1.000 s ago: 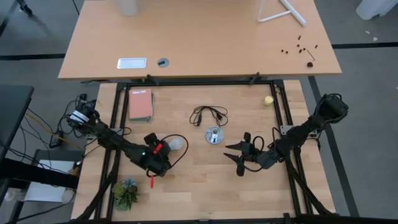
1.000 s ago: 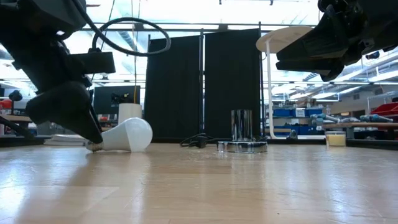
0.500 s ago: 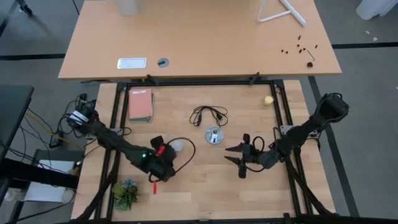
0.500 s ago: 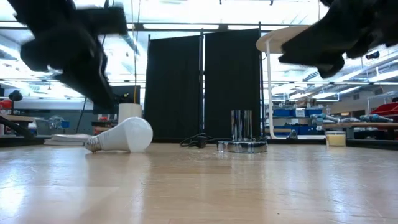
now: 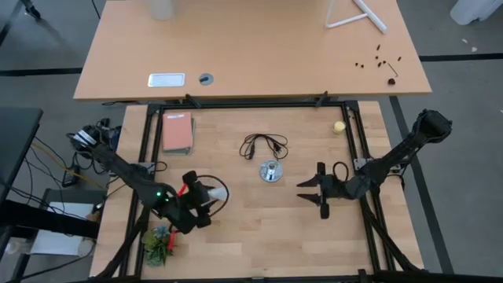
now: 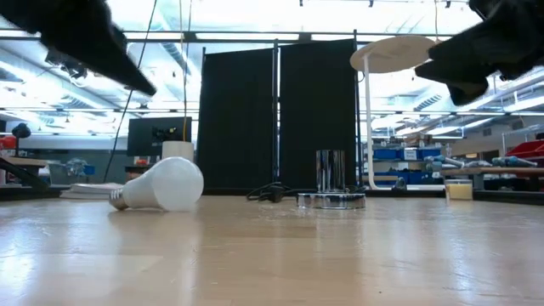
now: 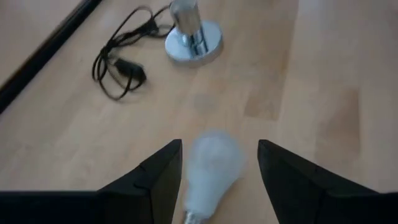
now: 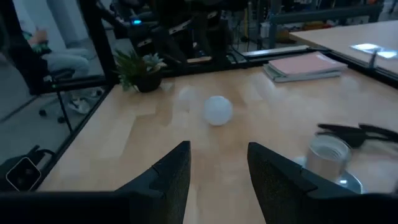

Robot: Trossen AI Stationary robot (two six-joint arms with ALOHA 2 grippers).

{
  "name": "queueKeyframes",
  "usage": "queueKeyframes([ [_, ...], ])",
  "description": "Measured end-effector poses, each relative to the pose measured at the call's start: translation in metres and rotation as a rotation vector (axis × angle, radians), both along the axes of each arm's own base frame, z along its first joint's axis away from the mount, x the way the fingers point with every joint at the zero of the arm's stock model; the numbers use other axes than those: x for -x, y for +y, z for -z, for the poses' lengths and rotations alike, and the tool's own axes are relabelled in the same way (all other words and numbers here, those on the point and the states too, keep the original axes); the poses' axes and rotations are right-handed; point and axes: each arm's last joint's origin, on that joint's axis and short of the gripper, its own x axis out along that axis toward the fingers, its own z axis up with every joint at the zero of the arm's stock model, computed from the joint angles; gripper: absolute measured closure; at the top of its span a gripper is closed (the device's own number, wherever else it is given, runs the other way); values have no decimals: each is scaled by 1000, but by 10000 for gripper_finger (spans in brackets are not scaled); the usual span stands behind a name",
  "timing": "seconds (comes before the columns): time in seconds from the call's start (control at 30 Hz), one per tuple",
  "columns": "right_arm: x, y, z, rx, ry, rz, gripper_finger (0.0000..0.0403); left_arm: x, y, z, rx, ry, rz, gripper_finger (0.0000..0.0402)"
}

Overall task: Screw lightbulb
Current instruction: Return to Home Position

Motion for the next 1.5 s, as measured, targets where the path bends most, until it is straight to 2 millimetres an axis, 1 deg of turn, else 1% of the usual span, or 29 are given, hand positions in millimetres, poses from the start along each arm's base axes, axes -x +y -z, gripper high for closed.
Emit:
queueKeyframes([
  [0.1, 11, -6, 5, -45, -24, -2, 235, 5, 2, 5, 2, 14, -2, 188],
  [0.2, 19, -11, 12, -54, -32, -6, 235, 5, -2, 4, 13, -3, 18, 188],
  [0.27, 24, -13, 16, -61, -40, -15, 235, 1, -6, 1, 27, -39, 52, 188],
  [0.33, 27, -14, 16, -74, -66, -34, 235, -1, -9, -6, 52, -69, 106, 188],
  [0.43, 32, -17, 21, -64, -77, -86, 235, -2, -11, -19, 98, -125, 196, 188],
  [0.6, 39, -20, 24, -89, -121, -153, 235, 5, -7, -45, 138, -222, 297, 188],
  [0.7, 40, -19, 21, -95, -144, -201, 235, 12, -3, -57, 150, -278, 343, 189],
  [0.77, 40, -18, 21, -87, -138, -227, 235, 17, 0, -59, 152, -319, 361, 189],
  [0.87, 40, -18, 22, -78, -133, -236, 235, 22, 3, -53, 196, -403, 410, 189],
  [1.0, 40, -18, 23, -93, -118, -233, 235, 35, 10, -31, 279, -527, 490, 189],
  [1.1, 40, -19, 23, -81, -119, -224, 235, 47, 19, -15, 333, -608, 522, 189],
  [1.33, 40, -19, 23, -143, -117, -209, 235, 77, 43, 23, 350, -730, 557, 189],
  [1.5, 40, -19, 23, -174, -117, -206, 235, 93, 54, 40, 390, -802, 591, 189],
])
